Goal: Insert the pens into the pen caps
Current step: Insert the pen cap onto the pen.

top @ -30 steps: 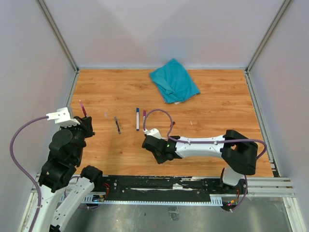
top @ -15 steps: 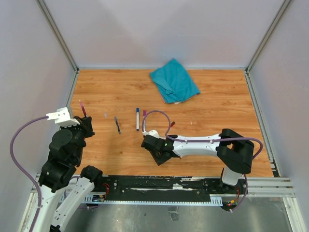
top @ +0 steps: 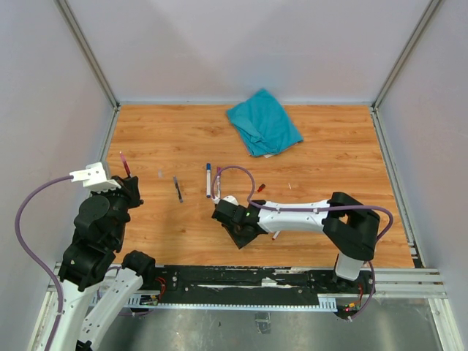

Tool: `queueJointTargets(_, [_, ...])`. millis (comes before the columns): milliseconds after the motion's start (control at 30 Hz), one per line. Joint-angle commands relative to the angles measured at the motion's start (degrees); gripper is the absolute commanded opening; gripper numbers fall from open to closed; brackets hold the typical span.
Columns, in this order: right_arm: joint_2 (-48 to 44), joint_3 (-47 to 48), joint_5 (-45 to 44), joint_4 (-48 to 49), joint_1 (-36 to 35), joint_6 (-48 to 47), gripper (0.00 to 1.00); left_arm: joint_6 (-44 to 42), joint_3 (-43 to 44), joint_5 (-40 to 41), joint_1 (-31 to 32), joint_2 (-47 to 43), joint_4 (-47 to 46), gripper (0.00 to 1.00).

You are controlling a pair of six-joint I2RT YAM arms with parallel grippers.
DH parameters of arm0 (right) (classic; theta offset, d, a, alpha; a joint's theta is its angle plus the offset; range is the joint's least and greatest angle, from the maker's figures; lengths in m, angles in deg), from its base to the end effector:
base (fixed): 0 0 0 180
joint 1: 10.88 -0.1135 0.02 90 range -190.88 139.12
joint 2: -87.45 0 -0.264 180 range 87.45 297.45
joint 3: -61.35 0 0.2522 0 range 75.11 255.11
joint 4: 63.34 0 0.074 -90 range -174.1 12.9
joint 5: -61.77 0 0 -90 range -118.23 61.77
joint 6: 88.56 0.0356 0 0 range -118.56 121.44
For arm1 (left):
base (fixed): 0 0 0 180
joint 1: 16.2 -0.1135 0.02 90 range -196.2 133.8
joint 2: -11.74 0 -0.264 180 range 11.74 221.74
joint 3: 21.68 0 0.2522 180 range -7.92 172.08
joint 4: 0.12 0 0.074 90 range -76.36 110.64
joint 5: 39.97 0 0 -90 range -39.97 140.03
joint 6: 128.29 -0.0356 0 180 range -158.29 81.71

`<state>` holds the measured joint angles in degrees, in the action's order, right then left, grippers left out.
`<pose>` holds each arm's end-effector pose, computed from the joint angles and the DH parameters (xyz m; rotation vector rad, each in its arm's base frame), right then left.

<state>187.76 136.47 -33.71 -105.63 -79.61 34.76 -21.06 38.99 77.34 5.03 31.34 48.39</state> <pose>0.1256 0.3132 0.1648 -0.8262 2.6757 0.3491 0.0676 -0.0087 0.3541 -0.2941 1.6612 -0.0986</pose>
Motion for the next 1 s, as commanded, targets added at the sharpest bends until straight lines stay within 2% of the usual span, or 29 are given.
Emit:
queueJointTargets(0, [2.46, 0.22, 0.44, -2.43, 0.83, -1.41, 0.28, -0.89, -0.47, -0.37, -0.58, -0.04, -2.08, 0.00])
queueJointTargets(233, [3.59, 0.82, 0.99, -2.69, 1.14, -2.20, 0.27, -0.96, -0.62, -0.38, -0.61, -0.17, -2.18, 0.00])
queueJointTargets(533, [2.52, 0.75, -0.78, -4.64, 1.37, -2.33, 0.09, -1.23, -1.33, -1.49, -0.62, -0.09, -3.02, 0.01])
queueJointTargets(733, [-3.61, -1.61, -2.43, -3.24, 2.40, -2.42, 0.01, -3.15, -0.63, -7.83, -0.61, 5.05, -4.79, 0.01])
queueJointTargets(967, [-14.70, -7.95, -1.08, 3.66, 5.39, -3.42, 0.01, -2.41, 1.25, -17.07, -0.57, 10.66, -5.57, 0.00])
